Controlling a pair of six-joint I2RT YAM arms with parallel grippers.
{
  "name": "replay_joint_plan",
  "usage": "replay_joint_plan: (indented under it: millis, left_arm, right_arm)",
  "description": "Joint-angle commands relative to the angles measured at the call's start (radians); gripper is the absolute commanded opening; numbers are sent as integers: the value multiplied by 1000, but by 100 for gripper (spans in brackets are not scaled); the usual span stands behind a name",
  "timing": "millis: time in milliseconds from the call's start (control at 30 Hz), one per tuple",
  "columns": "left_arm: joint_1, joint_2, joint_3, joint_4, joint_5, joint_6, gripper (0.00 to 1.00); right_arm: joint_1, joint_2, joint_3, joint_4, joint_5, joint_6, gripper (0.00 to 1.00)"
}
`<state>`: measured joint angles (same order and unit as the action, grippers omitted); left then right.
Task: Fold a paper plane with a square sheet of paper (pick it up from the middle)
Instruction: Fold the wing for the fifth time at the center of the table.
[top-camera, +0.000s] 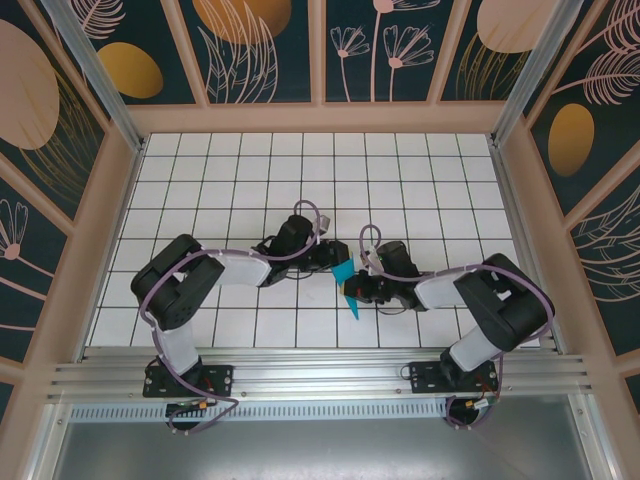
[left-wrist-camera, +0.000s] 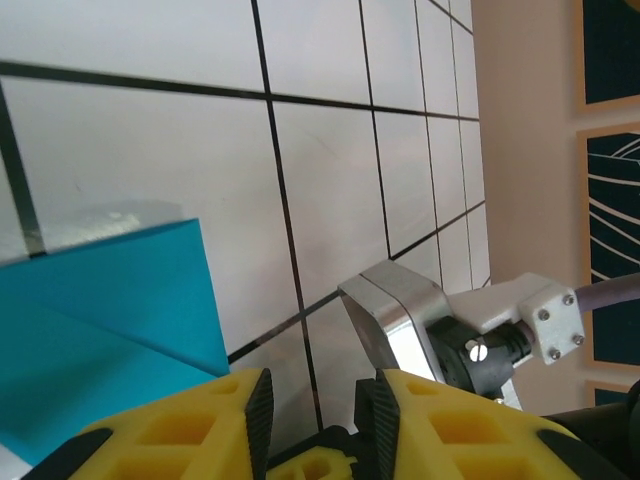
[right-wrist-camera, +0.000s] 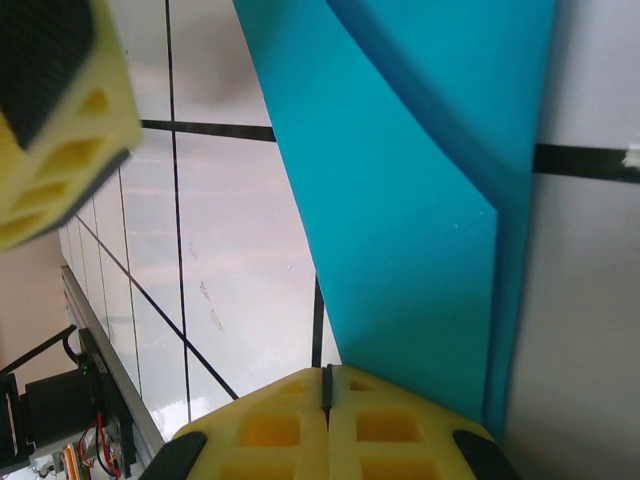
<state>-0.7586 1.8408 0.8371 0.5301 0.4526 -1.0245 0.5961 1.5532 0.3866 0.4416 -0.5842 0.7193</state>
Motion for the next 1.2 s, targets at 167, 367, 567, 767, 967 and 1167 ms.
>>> replay_joint_plan:
  millis: [167,367,567,767,967,1167]
  left_arm:
    - [-24,118,42,120,61,-80,37]
    - [-24,177,37,99,10,-114,37]
    - [-23,214,20,-3,-72,-131,34]
    - [-24,216,9,-42,-109,-126,33]
    - [-23,221,21,-64,-111,-109,32]
    - [-23,220,44,-98,-121,-91,32]
  right_arm:
    - [-9,-15,-68,-40,28,3,2]
    - [-9,-25,-72,-32,21,6,3]
    - [-8,-76,-67,-77,-14,14,6]
    - [10,-89,-83,-175,-52,14,8]
    - [8,-10,-101,-249,34,31,6]
    - [20,-105,-87,-239,-14,39,3]
